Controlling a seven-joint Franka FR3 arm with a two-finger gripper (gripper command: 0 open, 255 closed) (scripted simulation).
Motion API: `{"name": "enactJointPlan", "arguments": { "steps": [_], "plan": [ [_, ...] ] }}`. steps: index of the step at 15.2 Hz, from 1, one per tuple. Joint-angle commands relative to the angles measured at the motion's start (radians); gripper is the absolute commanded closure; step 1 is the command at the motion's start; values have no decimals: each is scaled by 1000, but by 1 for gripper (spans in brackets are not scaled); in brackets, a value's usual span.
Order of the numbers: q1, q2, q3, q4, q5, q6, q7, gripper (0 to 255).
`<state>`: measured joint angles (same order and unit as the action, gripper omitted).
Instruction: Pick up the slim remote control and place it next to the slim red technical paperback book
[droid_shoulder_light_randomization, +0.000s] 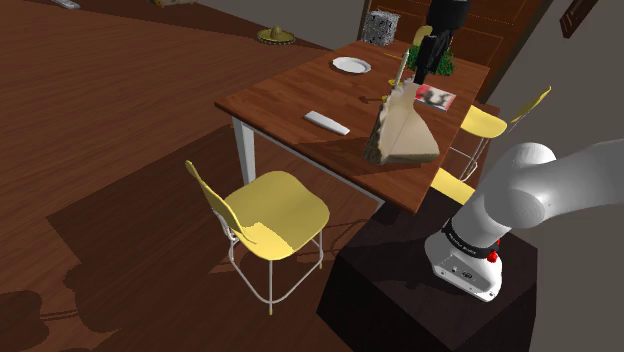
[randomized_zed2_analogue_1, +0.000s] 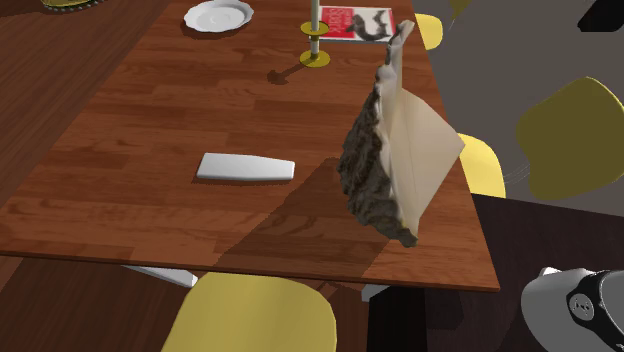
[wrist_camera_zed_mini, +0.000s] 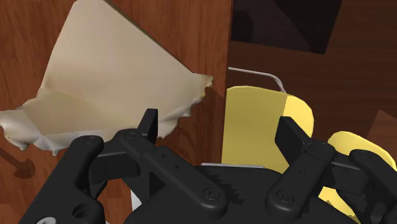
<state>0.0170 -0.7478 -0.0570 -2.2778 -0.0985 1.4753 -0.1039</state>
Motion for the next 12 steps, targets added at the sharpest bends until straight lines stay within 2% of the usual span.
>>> {"name": "enactJointPlan", "arguments": {
  "steps": [1, 12],
  "plan": [
    [0, 0, 0, 0, 0, 0, 0, 0],
    [-7, 284, -100, -46, -19, 355, -80, 0]
  ]
}}
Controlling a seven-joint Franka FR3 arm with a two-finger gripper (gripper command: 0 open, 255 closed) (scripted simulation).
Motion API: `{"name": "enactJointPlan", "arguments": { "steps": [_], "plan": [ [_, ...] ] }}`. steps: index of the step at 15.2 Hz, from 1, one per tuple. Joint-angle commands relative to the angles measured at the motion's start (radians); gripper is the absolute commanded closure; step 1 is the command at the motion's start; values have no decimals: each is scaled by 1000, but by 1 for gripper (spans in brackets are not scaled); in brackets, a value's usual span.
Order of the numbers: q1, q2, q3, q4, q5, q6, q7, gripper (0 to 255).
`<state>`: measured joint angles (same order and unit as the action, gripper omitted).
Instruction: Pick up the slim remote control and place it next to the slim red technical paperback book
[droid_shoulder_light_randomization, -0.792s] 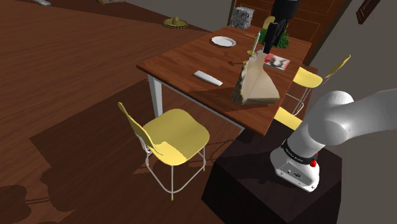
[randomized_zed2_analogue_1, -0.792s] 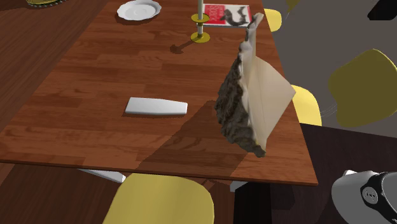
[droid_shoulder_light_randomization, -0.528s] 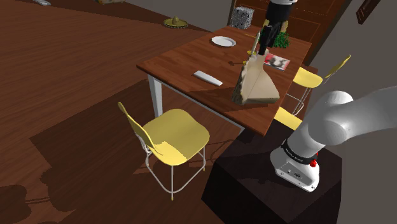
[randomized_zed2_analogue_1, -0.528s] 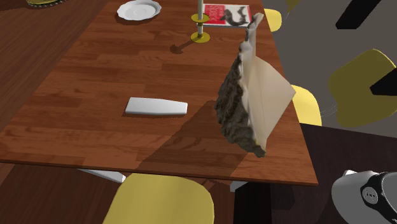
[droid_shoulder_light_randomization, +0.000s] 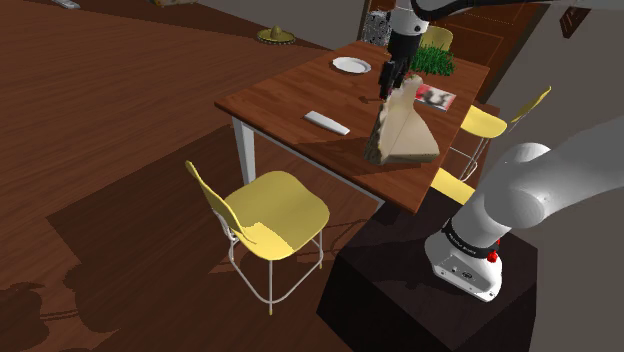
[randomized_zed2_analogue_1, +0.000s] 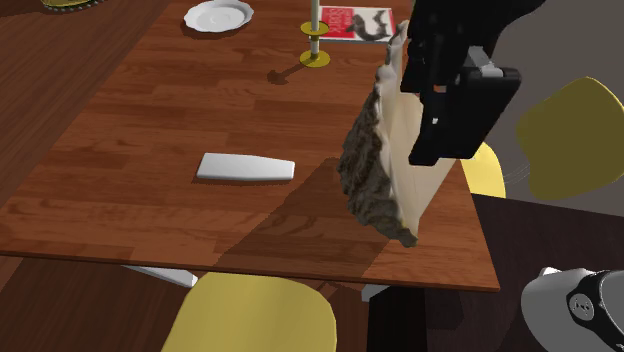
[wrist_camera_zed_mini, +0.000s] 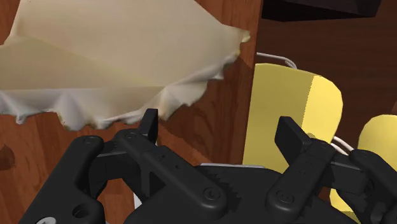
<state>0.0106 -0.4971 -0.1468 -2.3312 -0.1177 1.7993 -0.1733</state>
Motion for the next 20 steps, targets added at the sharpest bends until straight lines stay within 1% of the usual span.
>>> {"name": "enactJointPlan", "arguments": {
  "steps": [1, 6, 11, 16, 20],
  "plan": [
    [-1, 65, -19, 11, 2, 61, -19, 0],
    [1, 237, -58, 54, 23, 198, -66, 0],
    [0, 422, -88, 132, 69, 311, -123, 0],
    [-12, 614, -100, 244, 136, 393, -189, 0],
    [-34, 771, -94, 358, 193, 434, -238, 0]
  ]
}}
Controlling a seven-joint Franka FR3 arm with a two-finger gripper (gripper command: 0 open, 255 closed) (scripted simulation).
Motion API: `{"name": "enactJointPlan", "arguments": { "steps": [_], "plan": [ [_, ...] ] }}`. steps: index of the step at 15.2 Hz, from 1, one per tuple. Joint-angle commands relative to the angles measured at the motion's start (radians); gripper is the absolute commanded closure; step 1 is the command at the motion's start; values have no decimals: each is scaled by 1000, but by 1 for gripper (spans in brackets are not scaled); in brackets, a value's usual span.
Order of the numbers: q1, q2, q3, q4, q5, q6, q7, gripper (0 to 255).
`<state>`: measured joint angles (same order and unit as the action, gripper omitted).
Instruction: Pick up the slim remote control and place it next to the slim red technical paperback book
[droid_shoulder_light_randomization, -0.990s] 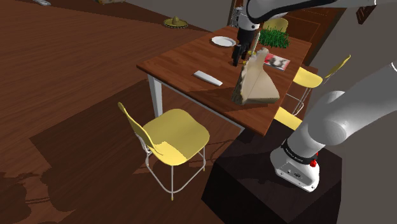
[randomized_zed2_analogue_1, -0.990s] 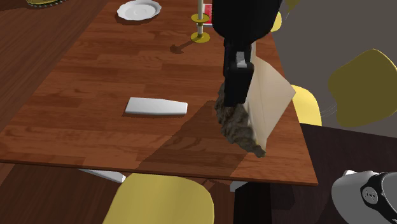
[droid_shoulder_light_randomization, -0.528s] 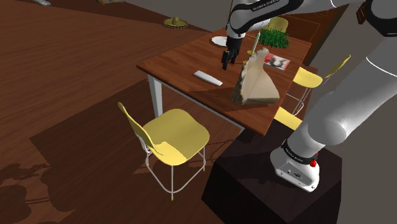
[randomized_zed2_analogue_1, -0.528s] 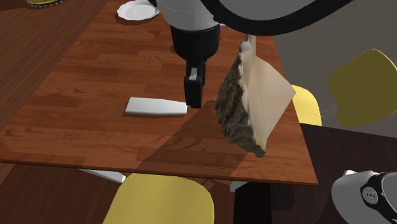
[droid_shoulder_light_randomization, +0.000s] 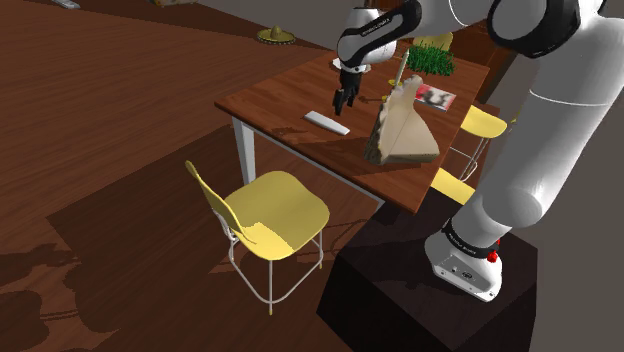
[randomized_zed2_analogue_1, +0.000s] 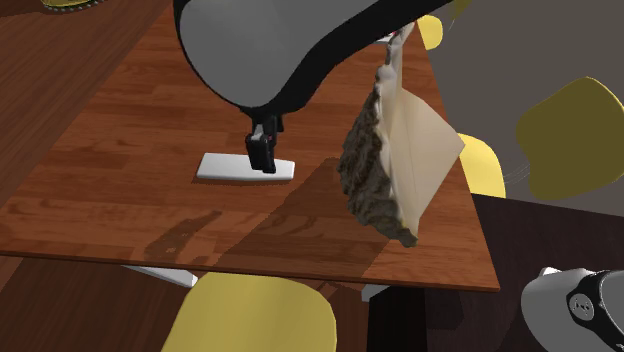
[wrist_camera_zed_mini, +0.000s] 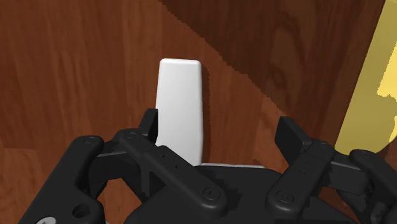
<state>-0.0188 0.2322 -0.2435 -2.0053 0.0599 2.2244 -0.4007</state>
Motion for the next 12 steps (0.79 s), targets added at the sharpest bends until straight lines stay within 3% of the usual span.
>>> {"name": "enactJointPlan", "arguments": {
  "steps": [1, 7, 12],
  "plan": [
    [-12, 81, 6, 65, 28, 16, -22, 0],
    [-61, 320, 34, 293, 93, 29, -72, 0],
    [-69, 368, 43, 304, 104, 66, -79, 0]
  ]
}}
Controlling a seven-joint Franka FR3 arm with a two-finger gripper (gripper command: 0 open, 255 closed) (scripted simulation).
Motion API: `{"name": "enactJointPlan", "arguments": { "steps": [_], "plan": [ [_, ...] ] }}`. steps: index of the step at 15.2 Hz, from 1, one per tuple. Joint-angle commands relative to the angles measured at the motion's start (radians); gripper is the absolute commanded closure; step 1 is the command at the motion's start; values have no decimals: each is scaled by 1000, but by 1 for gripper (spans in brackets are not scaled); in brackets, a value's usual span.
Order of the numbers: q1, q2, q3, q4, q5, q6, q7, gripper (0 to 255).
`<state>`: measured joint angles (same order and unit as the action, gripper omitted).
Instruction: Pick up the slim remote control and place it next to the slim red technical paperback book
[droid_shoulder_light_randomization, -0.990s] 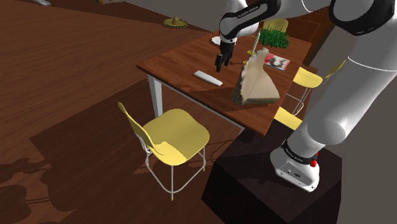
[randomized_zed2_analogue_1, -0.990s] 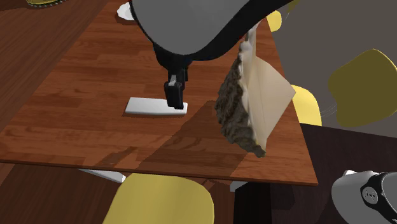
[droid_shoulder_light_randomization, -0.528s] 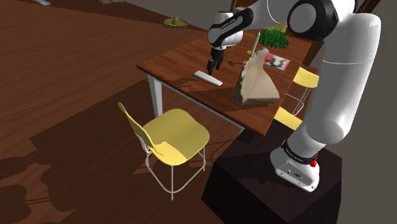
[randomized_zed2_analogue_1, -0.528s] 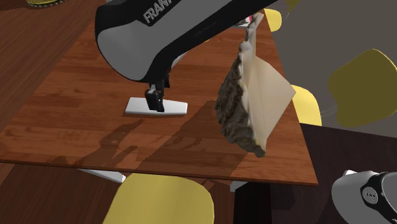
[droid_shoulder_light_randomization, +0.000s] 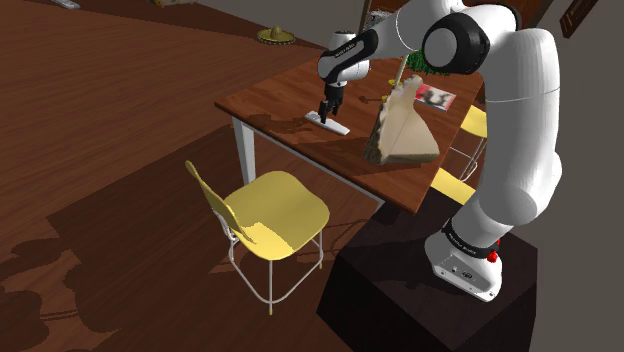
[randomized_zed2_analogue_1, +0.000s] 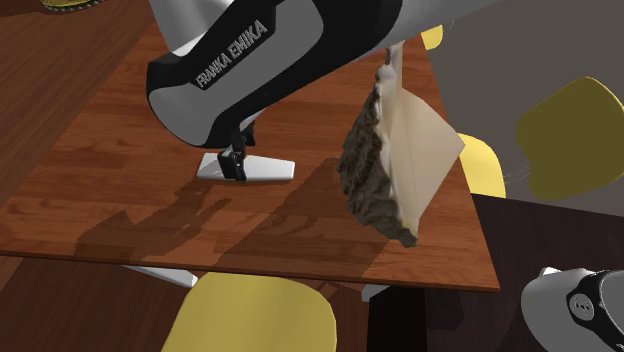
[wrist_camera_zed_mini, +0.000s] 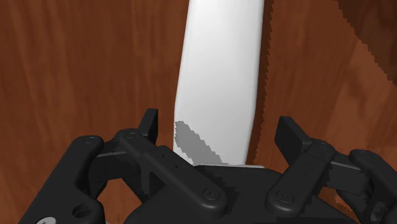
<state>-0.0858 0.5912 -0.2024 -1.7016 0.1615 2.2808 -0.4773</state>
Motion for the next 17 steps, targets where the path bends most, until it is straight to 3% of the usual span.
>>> {"name": "enactJointPlan", "arguments": {
  "steps": [1, 11, 12, 17],
  "plan": [
    [-3, 18, 3, 0, 5, 18, -3, 0],
    [-5, 40, 7, -1, 10, 41, -7, 0],
    [-5, 40, 7, -1, 10, 41, -7, 255],
    [-5, 40, 7, -1, 10, 42, -7, 255]
  ]
}}
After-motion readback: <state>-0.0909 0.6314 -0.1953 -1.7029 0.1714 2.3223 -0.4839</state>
